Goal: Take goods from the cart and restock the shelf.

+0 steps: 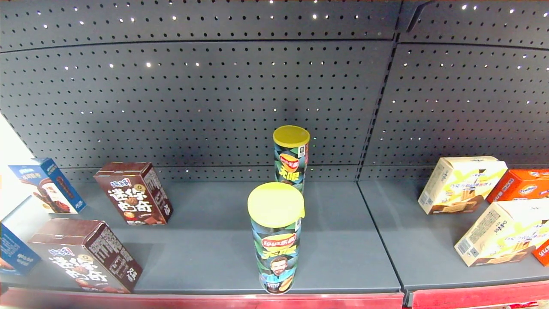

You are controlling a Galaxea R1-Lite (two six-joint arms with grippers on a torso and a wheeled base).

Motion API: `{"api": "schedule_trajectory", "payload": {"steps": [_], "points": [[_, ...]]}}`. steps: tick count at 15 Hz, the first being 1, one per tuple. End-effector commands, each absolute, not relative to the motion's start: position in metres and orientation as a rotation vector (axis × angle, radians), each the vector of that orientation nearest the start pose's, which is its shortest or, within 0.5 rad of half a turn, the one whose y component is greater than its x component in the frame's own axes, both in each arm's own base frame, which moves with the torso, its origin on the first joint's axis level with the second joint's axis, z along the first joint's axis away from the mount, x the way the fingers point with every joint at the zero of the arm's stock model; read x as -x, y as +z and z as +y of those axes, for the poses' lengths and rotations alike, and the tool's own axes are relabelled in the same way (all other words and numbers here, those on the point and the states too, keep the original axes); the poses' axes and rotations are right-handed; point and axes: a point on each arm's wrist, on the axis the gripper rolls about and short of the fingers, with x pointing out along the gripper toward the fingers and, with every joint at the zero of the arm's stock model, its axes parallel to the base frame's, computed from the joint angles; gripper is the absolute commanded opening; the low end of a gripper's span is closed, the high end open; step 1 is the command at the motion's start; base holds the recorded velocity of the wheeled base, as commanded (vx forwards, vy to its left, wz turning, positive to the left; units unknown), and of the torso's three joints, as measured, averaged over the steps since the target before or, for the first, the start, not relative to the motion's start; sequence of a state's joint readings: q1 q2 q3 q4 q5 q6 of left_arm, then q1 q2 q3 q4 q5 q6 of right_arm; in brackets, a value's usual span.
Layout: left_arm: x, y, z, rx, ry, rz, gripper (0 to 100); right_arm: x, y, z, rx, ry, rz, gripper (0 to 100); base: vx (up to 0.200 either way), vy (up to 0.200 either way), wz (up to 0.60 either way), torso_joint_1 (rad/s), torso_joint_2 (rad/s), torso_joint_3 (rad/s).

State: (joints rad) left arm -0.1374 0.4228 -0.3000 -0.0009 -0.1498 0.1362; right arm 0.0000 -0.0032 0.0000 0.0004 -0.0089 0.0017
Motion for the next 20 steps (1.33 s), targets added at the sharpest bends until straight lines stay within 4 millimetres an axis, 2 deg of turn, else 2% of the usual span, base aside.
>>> {"api": "schedule_trajectory", "payload": {"steps": [1, 3, 8, 11, 13, 17, 20], "points": [[-0.033, 0.199, -0.009, -0.158, -0.319, 0.120, 100, 0.023, 0.075, 0.000, -0.002, -0.009, 0.000, 100, 0.000, 0.000, 0.00, 0.000, 0.00, 0.000], [-0.052, 0.219, -0.017, -0.243, -0.424, 0.121, 100, 0.023, 0.075, 0.000, -0.002, -0.009, 0.000, 100, 0.000, 0.000, 0.00, 0.000, 0.00, 0.000], [-0.080, 0.223, -0.028, -0.248, -0.474, 0.138, 100, 0.023, 0.075, 0.000, -0.002, -0.009, 0.002, 100, 0.000, 0.000, 0.00, 0.000, 0.00, 0.000], [-0.090, 0.216, -0.033, -0.257, -0.490, 0.193, 100, 0.023, 0.075, 0.000, -0.002, -0.009, 0.000, 100, 0.000, 0.000, 0.00, 0.000, 0.00, 0.000], [-0.102, 0.213, -0.043, -0.276, -0.544, 0.226, 100, 0.023, 0.075, 0.000, -0.002, -0.009, 0.000, 100, 0.000, 0.000, 0.00, 0.000, 0.00, 0.000], [-0.123, 0.211, -0.060, -0.376, -0.618, 0.174, 100, 0.023, 0.075, 0.000, -0.002, -0.009, 0.000, 100, 0.000, 0.000, 0.00, 0.000, 0.00, 0.000], [-0.136, 0.202, -0.066, -0.381, -0.626, 0.235, 100, 0.023, 0.075, 0.000, -0.002, -0.009, 0.000, 100, 0.000, 0.000, 0.00, 0.000, 0.00, 0.000]]}}
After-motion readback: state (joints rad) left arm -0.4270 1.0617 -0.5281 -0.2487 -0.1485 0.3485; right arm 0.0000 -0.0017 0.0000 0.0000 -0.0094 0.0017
